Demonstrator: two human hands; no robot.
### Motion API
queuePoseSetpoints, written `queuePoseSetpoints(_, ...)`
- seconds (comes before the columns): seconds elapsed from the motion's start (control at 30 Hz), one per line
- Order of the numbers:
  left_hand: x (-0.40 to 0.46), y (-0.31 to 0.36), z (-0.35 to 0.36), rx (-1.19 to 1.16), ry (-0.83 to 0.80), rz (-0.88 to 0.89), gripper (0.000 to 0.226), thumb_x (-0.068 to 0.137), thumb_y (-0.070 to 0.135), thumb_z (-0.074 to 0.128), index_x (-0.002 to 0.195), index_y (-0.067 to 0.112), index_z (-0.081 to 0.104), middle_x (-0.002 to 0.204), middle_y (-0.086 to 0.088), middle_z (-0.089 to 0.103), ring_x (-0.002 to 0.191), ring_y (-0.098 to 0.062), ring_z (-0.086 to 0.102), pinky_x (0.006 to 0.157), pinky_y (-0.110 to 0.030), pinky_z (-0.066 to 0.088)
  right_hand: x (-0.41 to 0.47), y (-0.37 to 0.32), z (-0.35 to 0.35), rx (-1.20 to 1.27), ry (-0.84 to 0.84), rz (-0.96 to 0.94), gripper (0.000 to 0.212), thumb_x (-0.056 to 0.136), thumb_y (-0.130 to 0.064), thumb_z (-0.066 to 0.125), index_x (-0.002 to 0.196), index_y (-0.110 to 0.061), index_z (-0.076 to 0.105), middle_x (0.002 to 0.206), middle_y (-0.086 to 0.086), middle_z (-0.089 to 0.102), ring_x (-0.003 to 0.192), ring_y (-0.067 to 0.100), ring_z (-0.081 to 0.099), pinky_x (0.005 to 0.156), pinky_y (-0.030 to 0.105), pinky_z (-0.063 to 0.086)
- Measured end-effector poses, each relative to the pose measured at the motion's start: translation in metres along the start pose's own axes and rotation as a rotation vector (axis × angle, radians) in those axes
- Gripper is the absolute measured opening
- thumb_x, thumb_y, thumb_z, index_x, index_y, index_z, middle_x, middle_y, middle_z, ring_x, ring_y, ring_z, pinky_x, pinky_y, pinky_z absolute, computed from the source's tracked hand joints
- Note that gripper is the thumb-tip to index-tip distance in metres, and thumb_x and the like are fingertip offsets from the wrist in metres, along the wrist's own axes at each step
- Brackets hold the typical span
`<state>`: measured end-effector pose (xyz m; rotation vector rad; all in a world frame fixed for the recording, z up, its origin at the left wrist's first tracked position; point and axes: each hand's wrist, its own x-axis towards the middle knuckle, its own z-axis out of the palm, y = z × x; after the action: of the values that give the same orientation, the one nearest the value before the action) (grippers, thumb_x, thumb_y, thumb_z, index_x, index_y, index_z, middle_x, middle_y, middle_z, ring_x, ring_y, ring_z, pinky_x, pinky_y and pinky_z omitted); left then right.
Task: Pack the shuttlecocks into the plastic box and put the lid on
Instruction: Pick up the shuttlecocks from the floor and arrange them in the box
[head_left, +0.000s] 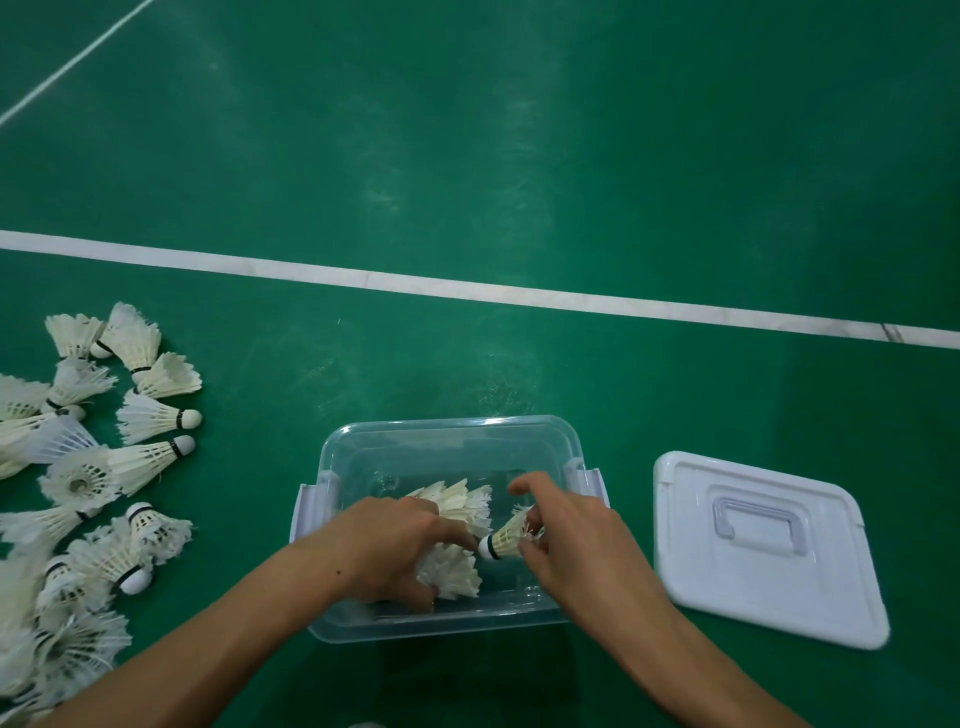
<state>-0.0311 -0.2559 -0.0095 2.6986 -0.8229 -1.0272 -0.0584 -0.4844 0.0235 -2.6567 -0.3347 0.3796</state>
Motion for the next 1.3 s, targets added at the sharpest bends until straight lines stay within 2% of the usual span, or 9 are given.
queuePoseSetpoints(0.13,-0.005,-0.002,0.001,-0.024,-0.009,-0.009,0.069,0.077,0.053,0.070,0.138,0.063,0.038,0.117,0.012,0.061,0.105,-0.016,0.061,0.085,-0.040,0.055,0.005,-0.005,0.010,-0.044,-0.067,-0.006,0.049,0.092,-0.009,0.067,0.131,-0.031,0.045,0.101,-0.001,0.072,0.093,0.025,0.068,0.079,0.042,0.058)
queuePoseSetpoints(0.43,-0.009,-0.002,0.001,-0.005,0.042,0.011,0.065,0.079,0.050,0.072,0.138,0.055,0.045,0.121,0.010,0.061,0.107,-0.017,0.061,0.083,-0.037,0.053,0.026,-0.005,0.041,0.161,-0.305,0.121,0.059,0.087,-0.005,0.077,0.133,-0.029,0.051,0.091,-0.009,0.066,0.079,0.004,0.062,0.064,0.018,0.048)
queuePoseSetpoints(0.63,-0.010,0.001,0.004,-0.024,0.058,-0.027,0.070,0.078,0.051,0.069,0.141,0.052,0.038,0.121,0.010,0.061,0.108,-0.020,0.062,0.081,-0.038,0.053,0.034,-0.006,0.051,0.173,-0.360,0.134,0.057,0.083,-0.002,0.080,0.124,-0.029,0.050,0.099,-0.002,0.063,0.078,0.012,0.065,0.062,0.026,0.056)
queuePoseSetpoints(0.73,-0.011,0.004,0.006,-0.093,0.104,-0.073,0.073,0.079,0.051,0.071,0.141,0.039,0.034,0.128,0.009,0.059,0.111,-0.020,0.063,0.087,-0.039,0.054,0.037,-0.005,0.050,0.179,-0.381,0.141,0.059,0.081,-0.009,0.085,0.124,-0.028,0.049,0.107,0.000,0.066,0.085,0.014,0.066,0.063,0.025,0.053)
queuePoseSetpoints(0.83,-0.016,0.007,0.003,-0.202,0.171,-0.081,0.081,0.081,0.047,0.078,0.146,0.034,0.031,0.138,0.011,0.052,0.112,-0.014,0.060,0.094,-0.036,0.053,0.036,-0.009,0.039,0.152,-0.411,0.138,0.062,0.086,-0.017,0.083,0.135,-0.024,0.047,0.114,0.002,0.066,0.090,0.017,0.063,0.066,0.023,0.048)
queuePoseSetpoints(1.0,-0.027,0.014,-0.012,-0.281,0.336,-0.038,0.108,0.079,0.048,0.084,0.158,0.040,0.010,0.146,0.014,0.042,0.096,-0.005,0.050,0.093,-0.024,0.046,0.026,-0.011,-0.005,0.199,-0.311,0.094,0.049,0.093,-0.029,0.077,0.137,-0.022,0.057,0.121,-0.005,0.069,0.106,0.010,0.066,0.095,0.032,0.056)
queuePoseSetpoints(1.13,-0.025,0.027,-0.020,-0.305,0.396,0.008,0.146,0.066,0.056,0.091,0.156,0.050,-0.024,0.148,0.010,0.041,0.097,-0.026,0.065,0.086,-0.045,0.055,0.011,-0.018,-0.033,0.493,-0.188,-0.017,0.039,0.085,-0.042,0.080,0.121,-0.037,0.066,0.110,-0.021,0.072,0.109,-0.003,0.066,0.096,0.026,0.056)
queuePoseSetpoints(1.23,-0.020,0.036,-0.026,-0.326,0.405,0.053,0.157,0.057,0.062,0.094,0.153,0.051,-0.030,0.151,0.008,0.035,0.106,-0.030,0.067,0.083,-0.050,0.057,0.009,-0.022,-0.035,0.611,-0.212,-0.027,0.039,0.084,-0.032,0.084,0.118,-0.033,0.066,0.103,-0.017,0.076,0.103,0.005,0.071,0.093,0.032,0.058)
queuePoseSetpoints(1.3,-0.018,0.039,-0.027,-0.354,0.439,0.086,0.157,0.057,0.059,0.095,0.154,0.051,-0.028,0.153,0.009,0.032,0.100,-0.026,0.069,0.081,-0.049,0.058,0.010,-0.020,-0.034,0.665,-0.219,-0.018,0.041,0.081,-0.023,0.087,0.117,-0.028,0.067,0.098,-0.009,0.078,0.096,0.010,0.074,0.091,0.037,0.060)
